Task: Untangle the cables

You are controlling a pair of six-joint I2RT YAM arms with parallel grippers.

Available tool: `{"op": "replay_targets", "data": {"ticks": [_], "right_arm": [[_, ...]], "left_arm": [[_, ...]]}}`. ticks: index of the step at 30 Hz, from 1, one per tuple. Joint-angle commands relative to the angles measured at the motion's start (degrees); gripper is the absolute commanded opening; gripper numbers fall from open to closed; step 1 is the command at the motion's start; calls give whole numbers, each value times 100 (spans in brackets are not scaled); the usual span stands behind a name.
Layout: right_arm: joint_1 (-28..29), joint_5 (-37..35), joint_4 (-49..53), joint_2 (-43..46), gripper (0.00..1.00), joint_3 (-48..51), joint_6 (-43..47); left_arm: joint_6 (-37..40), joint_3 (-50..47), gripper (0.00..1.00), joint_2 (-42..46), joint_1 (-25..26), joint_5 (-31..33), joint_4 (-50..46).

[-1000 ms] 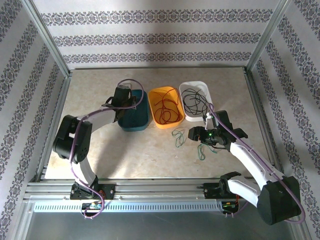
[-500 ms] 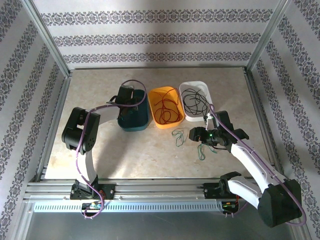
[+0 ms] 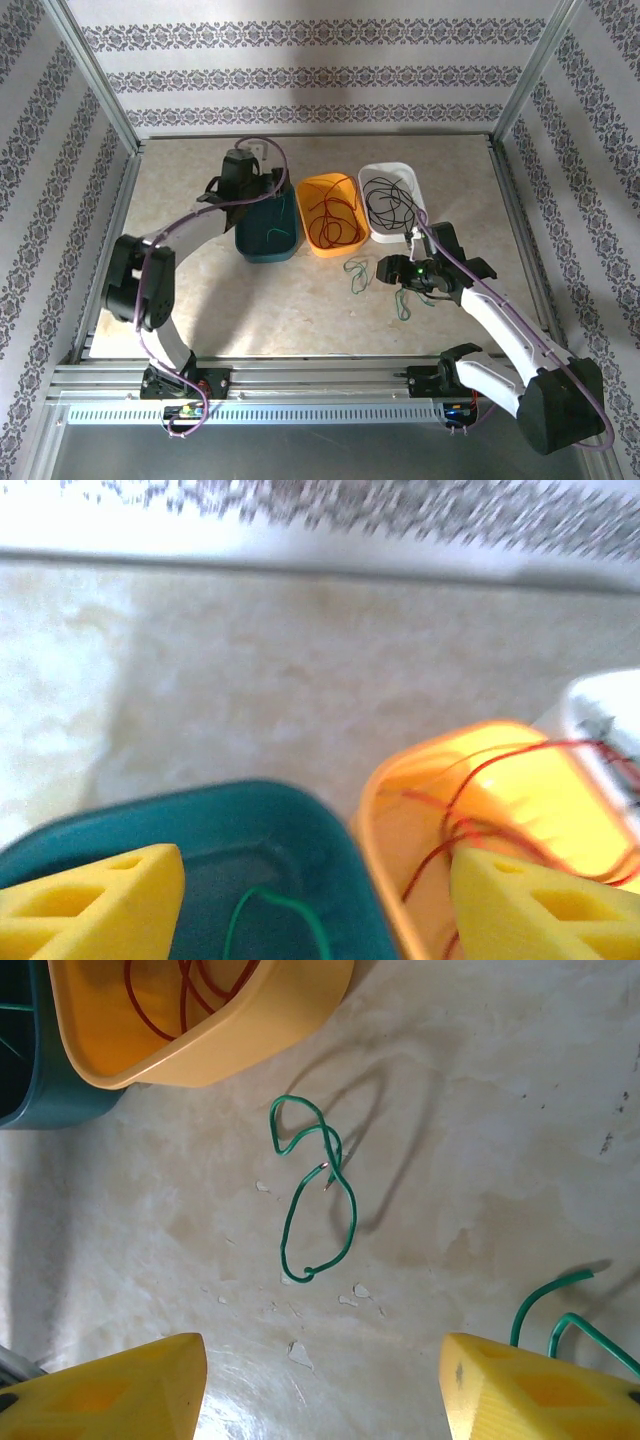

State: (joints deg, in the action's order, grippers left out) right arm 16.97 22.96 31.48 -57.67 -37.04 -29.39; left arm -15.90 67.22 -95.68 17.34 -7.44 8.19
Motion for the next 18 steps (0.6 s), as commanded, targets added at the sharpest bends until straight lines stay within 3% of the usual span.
{"op": "replay_targets", "data": {"ticks": [1,7,9,12,18], "right_arm": [[140,-69,7,-61,63,-68,181],[579,-107,-88,-692,62,-105,308],[716,-204,-141,-996,61,-174,312],[896,-466,-151,-1472,59,-397,389],[1073,-1138,-114,-2349,56,-896,591]], "left_arm": [[409,-300,75,578,368,-329,147],[1017,-1014,75,1197,1629,-772,-610],[900,-1221,74,1227,2017,-804,-753],[581,-1558,73,1186,2396,-934,-537],[39,-1890,72,761,2768,-333,102]]}}
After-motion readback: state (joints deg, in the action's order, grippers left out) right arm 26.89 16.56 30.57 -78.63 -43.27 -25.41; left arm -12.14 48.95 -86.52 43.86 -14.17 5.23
